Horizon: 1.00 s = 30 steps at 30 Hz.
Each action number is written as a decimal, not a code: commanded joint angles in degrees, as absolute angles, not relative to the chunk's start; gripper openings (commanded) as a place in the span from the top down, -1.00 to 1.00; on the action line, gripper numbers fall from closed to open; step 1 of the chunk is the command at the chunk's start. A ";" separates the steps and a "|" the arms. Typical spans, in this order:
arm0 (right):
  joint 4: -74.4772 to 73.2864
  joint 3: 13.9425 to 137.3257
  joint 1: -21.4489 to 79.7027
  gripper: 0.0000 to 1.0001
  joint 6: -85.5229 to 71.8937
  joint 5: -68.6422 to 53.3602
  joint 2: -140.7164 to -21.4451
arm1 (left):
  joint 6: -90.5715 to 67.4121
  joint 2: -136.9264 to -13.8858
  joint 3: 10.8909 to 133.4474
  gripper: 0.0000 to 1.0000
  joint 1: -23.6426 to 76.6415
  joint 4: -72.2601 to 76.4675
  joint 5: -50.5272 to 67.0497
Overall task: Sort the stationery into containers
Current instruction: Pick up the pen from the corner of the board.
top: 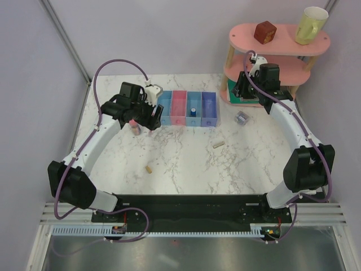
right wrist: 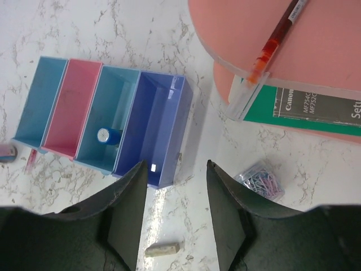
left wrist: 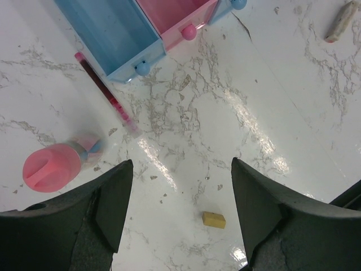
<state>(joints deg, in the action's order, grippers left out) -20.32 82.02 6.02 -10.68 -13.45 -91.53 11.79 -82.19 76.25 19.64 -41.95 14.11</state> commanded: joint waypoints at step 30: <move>-8.61 86.48 5.45 -0.19 -16.08 -2.72 -101.51 | 13.54 -81.91 80.33 -0.56 20.83 -43.68 15.38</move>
